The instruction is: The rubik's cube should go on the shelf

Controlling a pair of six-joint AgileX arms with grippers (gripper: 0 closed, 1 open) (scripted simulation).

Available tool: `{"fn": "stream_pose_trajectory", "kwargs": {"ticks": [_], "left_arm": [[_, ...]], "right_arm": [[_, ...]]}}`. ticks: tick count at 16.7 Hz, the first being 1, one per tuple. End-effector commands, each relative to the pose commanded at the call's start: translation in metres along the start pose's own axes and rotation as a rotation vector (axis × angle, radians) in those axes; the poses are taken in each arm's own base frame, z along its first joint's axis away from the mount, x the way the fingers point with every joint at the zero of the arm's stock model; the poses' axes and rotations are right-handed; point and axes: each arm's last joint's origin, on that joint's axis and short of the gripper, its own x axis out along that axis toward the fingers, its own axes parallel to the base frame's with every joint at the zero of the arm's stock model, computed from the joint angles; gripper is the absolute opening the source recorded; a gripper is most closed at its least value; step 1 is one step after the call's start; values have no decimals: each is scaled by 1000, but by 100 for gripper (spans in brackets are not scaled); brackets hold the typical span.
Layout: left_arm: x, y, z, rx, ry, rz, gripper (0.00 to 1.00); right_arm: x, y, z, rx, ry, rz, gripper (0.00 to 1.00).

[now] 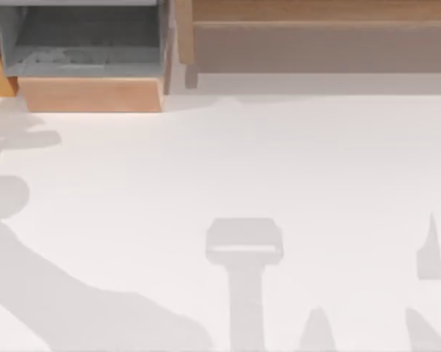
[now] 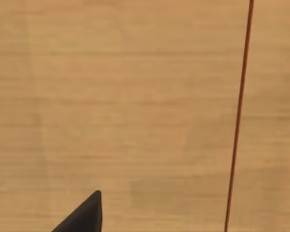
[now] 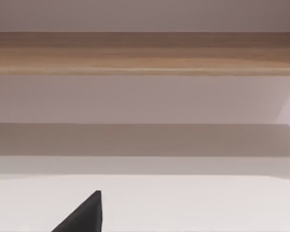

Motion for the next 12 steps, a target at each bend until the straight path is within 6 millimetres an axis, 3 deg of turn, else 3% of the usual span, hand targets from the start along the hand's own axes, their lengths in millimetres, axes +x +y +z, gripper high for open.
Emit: {"fn": "stream_pose_trajectory", "kwargs": {"ticks": [3,12], "left_arm": [[0,0,0,0,0,0,100],[0,0,0,0,0,0,32]], "right_arm": [[0,0,0,0,0,0,100],[0,0,0,0,0,0,100]]}}
